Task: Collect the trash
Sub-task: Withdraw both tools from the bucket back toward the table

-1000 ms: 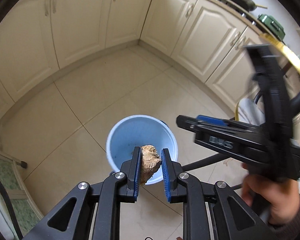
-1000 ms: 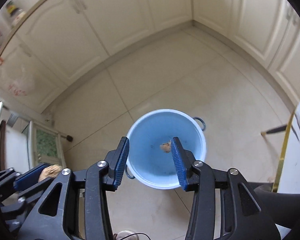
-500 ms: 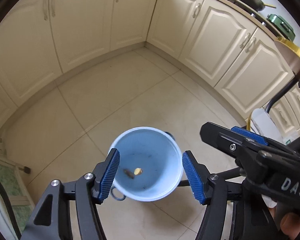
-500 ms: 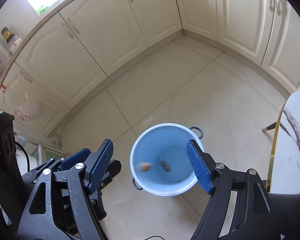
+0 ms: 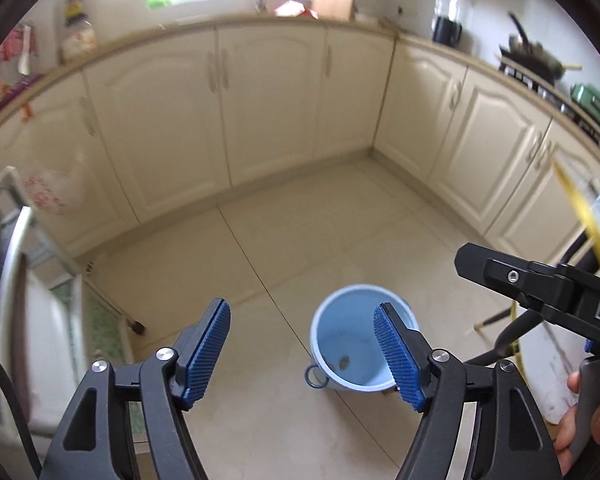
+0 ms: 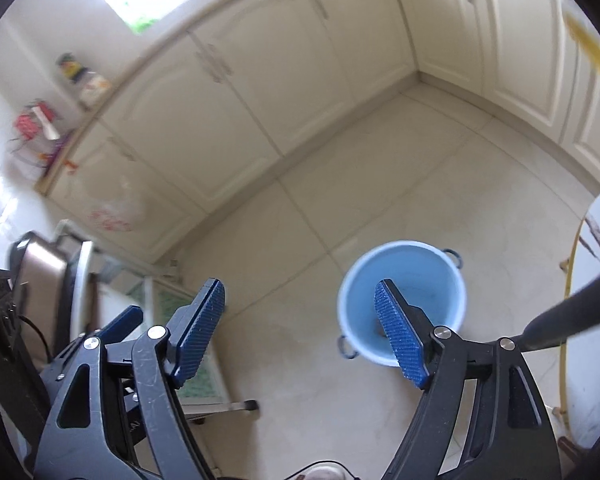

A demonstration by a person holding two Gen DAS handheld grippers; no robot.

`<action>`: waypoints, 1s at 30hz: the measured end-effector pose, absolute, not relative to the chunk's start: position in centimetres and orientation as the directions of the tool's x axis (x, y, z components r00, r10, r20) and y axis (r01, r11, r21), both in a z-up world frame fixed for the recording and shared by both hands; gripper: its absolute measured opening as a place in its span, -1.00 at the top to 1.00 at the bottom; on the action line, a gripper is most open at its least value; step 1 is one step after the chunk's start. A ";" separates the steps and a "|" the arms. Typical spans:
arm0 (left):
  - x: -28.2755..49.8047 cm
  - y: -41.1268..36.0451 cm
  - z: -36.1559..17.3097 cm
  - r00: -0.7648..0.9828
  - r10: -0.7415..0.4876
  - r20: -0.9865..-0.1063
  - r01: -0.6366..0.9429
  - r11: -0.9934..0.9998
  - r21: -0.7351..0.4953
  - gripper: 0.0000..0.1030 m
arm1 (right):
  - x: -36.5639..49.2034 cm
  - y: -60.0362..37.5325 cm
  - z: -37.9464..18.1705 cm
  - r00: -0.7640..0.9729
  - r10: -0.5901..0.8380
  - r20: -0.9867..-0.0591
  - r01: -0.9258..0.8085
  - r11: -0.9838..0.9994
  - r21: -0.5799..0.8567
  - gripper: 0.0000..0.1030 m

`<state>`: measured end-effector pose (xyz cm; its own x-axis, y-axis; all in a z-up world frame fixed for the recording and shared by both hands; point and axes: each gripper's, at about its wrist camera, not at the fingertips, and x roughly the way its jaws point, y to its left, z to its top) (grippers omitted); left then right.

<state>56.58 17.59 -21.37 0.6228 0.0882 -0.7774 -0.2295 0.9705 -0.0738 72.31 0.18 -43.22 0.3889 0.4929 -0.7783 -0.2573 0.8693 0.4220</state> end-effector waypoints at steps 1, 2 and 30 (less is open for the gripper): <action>54.7 16.9 -20.4 0.640 0.096 -0.763 -0.230 0.971 -0.071 -0.41 | 71.5 0.5 -41.9 0.406 0.495 -0.768 -0.272 0.868 0.416 -0.48; 53.7 16.5 -19.2 0.660 0.103 -0.744 -0.230 0.971 -0.070 -0.43 | 70.4 0.7 -40.2 0.431 0.496 -0.754 -0.288 0.867 0.405 -0.55; 22.3 -0.8 -7.3 0.984 -0.051 -0.172 0.044 0.998 -0.047 -0.99 | 36.7 -13.0 -7.2 0.972 0.066 -0.223 -0.049 0.996 0.081 -1.00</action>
<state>22.34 -0.79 -7.26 0.9837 -0.0514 -0.1721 0.0440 0.9979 -0.0469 36.66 -12.99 -7.19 0.9725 0.0660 -0.2234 -0.0491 0.9955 0.0806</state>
